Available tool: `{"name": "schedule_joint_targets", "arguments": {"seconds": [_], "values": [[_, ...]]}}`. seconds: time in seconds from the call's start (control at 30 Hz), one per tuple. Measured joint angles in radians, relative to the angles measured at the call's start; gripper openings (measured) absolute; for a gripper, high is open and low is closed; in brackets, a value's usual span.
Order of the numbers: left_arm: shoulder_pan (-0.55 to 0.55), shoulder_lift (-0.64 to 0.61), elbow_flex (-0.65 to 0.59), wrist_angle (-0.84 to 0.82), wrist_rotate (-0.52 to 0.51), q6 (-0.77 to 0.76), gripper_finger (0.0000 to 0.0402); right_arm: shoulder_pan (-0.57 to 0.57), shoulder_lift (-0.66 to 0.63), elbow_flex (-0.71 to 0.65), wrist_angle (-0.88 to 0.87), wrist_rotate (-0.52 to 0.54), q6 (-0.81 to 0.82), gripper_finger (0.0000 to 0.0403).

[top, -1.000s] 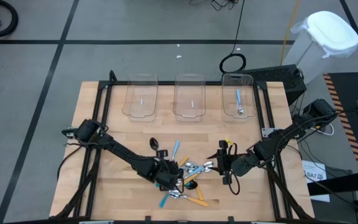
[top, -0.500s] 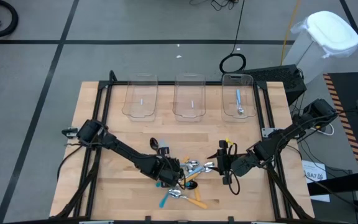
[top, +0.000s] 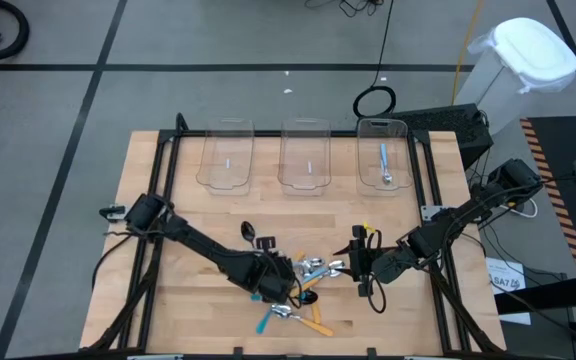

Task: Sort silverware by color (type)
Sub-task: Put the light blue spoon into the right transparent bin

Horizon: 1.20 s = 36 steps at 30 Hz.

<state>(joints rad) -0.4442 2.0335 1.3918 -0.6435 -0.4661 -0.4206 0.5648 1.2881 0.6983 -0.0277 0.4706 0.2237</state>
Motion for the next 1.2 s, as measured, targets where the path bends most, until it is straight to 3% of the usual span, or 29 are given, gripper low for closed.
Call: {"name": "schedule_joint_targets", "arguments": {"seconds": [0.37, 0.63, 0.93, 1.2], "values": [[-0.016, -0.003, 0.074, -0.067, -0.105, 0.005, 0.006, 0.0, 0.0, 0.0, 0.0, 0.001, 0.0, 0.018], [-0.015, -0.003, 0.074, -0.072, -0.11, 0.007, 0.006, 0.0, 0.0, 0.0, 0.001, 0.058, -0.005, 0.018], [0.03, -0.003, 0.074, -0.067, -0.056, -0.123, 0.006, 0.048, 0.035, 0.078, -0.019, 0.123, -0.108, 0.018], [0.047, -0.004, 0.074, -0.028, -0.049, -0.177, 0.006, 0.098, 0.157, 0.221, -0.264, 0.256, -0.124, 0.018]]}}
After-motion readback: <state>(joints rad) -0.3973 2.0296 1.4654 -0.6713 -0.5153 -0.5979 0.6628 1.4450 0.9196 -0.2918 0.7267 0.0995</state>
